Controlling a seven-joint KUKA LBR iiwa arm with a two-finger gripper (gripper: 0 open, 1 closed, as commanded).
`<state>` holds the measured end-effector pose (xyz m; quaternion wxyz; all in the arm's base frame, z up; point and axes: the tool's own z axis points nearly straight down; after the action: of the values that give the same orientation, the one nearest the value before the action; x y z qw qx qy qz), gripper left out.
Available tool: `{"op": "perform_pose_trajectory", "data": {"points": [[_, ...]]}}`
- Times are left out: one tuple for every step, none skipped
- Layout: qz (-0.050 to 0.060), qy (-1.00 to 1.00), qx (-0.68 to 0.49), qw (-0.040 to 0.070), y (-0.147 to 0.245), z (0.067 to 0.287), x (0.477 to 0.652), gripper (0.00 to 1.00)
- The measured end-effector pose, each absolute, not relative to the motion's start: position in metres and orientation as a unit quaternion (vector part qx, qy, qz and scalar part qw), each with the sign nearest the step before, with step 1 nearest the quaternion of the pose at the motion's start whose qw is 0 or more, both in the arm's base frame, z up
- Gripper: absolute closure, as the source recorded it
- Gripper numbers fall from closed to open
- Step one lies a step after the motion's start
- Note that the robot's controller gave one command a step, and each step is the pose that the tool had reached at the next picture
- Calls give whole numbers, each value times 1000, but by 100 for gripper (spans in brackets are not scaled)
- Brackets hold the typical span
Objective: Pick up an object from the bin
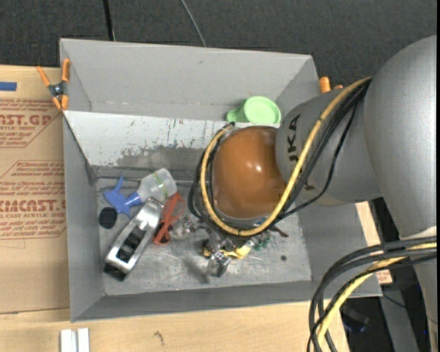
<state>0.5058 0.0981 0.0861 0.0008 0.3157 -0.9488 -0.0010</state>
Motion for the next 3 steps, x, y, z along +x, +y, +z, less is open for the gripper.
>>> {"op": "perform_pose_trajectory", "data": {"points": [[-1, -949, 316, 0, 97, 86, 505, 0], [1, -956, 294, -11, 77, 74, 494, 0], [-3, -962, 272, -4, 45, 73, 512, 0]]}}
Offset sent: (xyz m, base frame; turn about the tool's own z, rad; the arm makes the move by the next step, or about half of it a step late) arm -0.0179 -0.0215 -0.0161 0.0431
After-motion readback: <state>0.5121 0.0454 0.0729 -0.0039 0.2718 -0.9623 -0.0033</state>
